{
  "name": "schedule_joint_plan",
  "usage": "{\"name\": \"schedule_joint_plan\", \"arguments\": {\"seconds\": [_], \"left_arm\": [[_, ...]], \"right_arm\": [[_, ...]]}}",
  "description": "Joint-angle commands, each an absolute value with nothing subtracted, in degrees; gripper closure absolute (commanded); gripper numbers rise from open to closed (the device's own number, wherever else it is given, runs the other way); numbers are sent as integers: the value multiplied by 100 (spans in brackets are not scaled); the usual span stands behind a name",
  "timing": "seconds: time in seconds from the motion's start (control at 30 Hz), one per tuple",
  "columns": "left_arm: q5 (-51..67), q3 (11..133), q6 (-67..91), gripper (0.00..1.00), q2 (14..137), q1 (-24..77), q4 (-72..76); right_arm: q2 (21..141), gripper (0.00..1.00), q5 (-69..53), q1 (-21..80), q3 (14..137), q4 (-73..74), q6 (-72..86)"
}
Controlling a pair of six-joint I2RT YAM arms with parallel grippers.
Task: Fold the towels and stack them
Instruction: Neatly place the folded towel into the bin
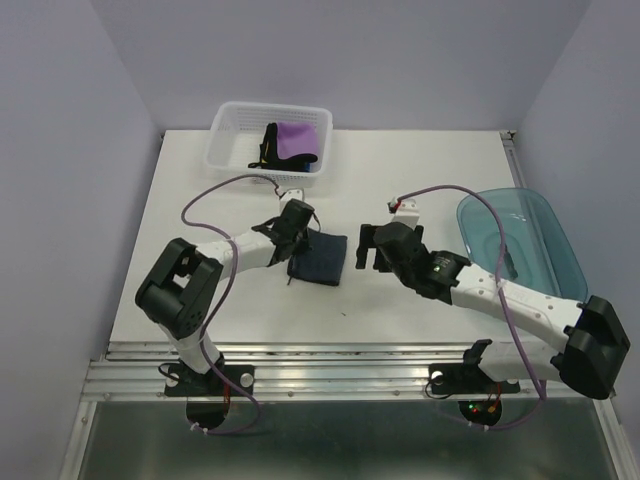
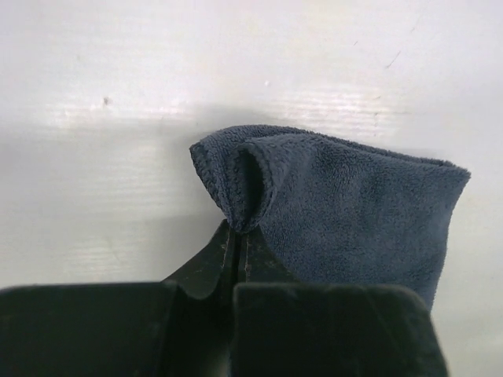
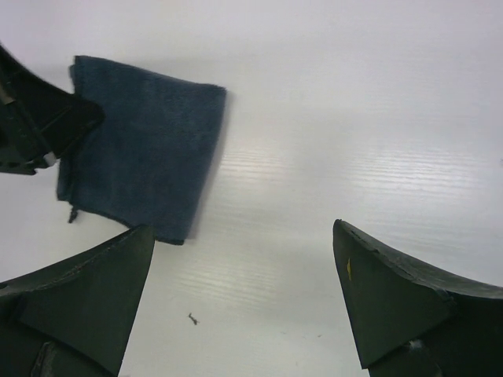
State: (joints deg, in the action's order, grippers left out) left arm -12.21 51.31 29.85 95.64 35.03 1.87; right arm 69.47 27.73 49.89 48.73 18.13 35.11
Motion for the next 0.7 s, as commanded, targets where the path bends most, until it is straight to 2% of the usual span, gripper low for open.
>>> {"name": "schedule_joint_plan", "arguments": {"seconds": [0.0,0.1,0.67], "left_arm": [[-2258,5826,1962,100,9667,3709,27],[-2565,6440,1724,100,9869,3762,-254],[-3199,8217,-518,100,10344,3823,-185]], "right_arm": [[7013,0,4103,4966,4790,2214,4174],[7040,0,4280,4931,4755,2312,4333],[7066,0,4148,4579,4386,1749,3894]]}}
